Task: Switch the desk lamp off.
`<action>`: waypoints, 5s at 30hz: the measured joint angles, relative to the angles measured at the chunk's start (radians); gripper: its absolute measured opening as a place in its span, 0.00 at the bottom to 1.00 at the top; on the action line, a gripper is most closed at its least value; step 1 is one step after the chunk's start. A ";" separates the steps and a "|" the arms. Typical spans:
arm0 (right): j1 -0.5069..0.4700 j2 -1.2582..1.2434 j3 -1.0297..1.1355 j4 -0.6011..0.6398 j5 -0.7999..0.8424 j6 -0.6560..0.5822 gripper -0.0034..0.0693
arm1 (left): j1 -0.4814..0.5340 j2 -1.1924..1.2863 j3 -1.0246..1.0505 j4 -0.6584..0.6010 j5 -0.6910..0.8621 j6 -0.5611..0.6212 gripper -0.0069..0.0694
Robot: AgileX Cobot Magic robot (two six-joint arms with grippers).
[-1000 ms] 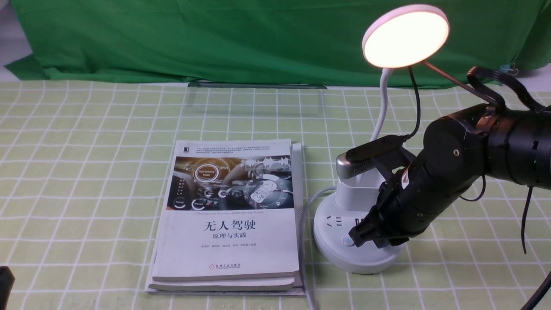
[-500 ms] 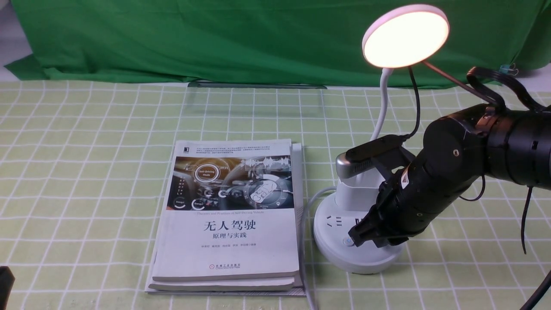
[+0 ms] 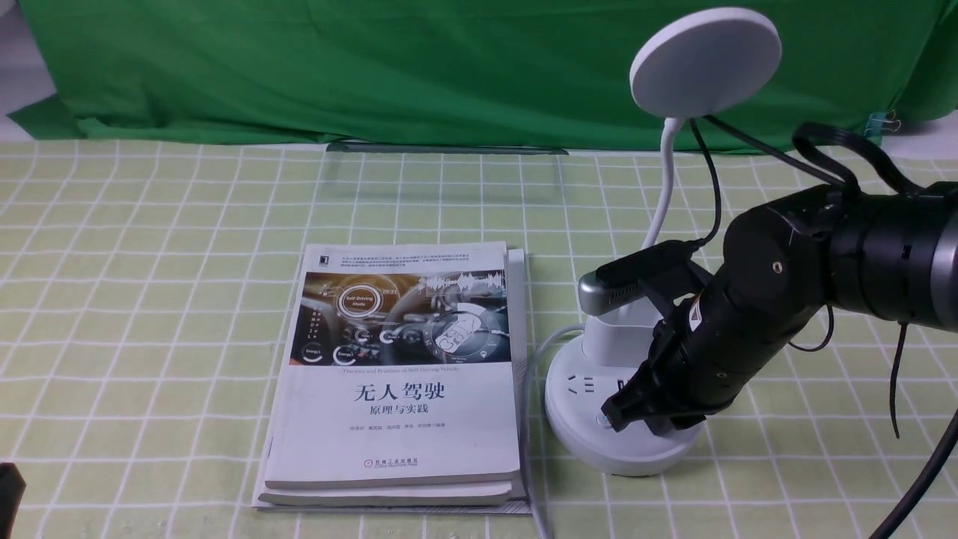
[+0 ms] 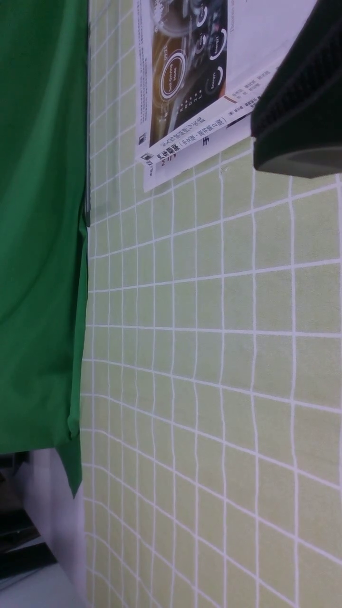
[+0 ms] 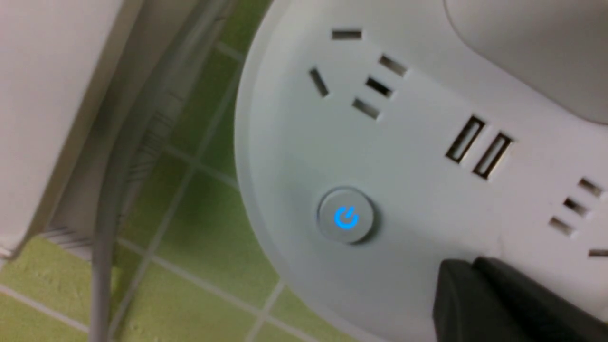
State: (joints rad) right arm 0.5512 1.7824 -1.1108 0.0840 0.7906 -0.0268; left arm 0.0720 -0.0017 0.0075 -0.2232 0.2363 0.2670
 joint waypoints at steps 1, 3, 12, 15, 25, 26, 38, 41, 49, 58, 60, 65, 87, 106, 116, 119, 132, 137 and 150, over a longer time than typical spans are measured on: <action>0.000 -0.007 0.002 0.000 0.000 0.000 0.10 | 0.000 0.000 0.000 0.000 0.000 0.000 0.09; 0.001 -0.034 0.005 0.000 0.003 0.000 0.10 | 0.000 0.000 0.000 0.000 0.000 0.000 0.09; 0.001 -0.094 0.006 0.002 0.023 0.001 0.10 | 0.000 0.000 0.000 0.000 0.000 0.000 0.09; 0.001 -0.094 0.006 0.002 0.022 0.001 0.10 | 0.000 0.000 0.000 0.000 0.000 0.000 0.09; 0.001 -0.092 0.011 0.001 0.008 0.001 0.10 | 0.000 0.000 0.000 0.000 0.000 0.000 0.09; 0.001 -0.088 0.024 0.000 -0.011 0.001 0.10 | 0.000 0.000 0.000 0.000 0.000 0.000 0.09; 0.000 -0.061 0.036 -0.027 -0.051 0.010 0.10 | 0.000 0.000 0.000 0.000 0.000 0.000 0.09; -0.001 -0.061 0.036 -0.040 -0.051 0.027 0.10 | 0.000 0.000 0.000 0.000 0.000 0.000 0.09; -0.003 -0.061 0.036 -0.046 -0.058 0.035 0.10 | 0.000 0.000 0.000 0.000 0.000 0.000 0.09; -0.003 -0.007 0.035 -0.048 -0.073 0.046 0.10 | 0.000 0.000 0.000 0.000 0.000 0.000 0.09; -0.003 -0.002 0.033 -0.049 -0.071 0.047 0.10 | 0.000 0.000 0.000 0.000 0.000 0.000 0.09; -0.003 -0.003 0.029 -0.051 -0.068 0.049 0.10 | 0.000 0.000 0.000 0.000 0.000 0.000 0.09; -0.003 -0.006 0.035 -0.050 -0.076 0.051 0.10 | 0.000 0.000 0.000 0.000 0.000 0.000 0.09; -0.003 -0.176 0.108 -0.050 -0.047 0.056 0.10 | 0.000 0.000 0.000 0.000 0.000 0.000 0.09; -0.003 -0.528 0.349 -0.050 -0.057 0.106 0.10 | 0.000 0.000 0.000 0.000 0.000 0.000 0.09; -0.003 -0.636 0.389 -0.050 -0.044 0.106 0.10 | 0.000 0.000 0.000 0.000 0.000 0.000 0.09; -0.003 -0.869 0.405 -0.084 -0.134 0.107 0.10 | 0.000 0.000 0.000 0.000 0.000 0.000 0.09; -0.032 -0.927 0.456 -0.156 -0.211 0.107 0.11 | 0.000 0.000 0.000 0.000 0.000 0.000 0.09; -0.382 -1.570 1.037 -0.177 -0.661 0.049 0.10 | 0.000 0.000 0.000 0.000 0.000 0.000 0.09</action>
State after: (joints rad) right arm 0.1690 0.2128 -0.0742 -0.0926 0.1300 0.0220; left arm 0.0719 -0.0017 0.0075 -0.2232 0.2363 0.2670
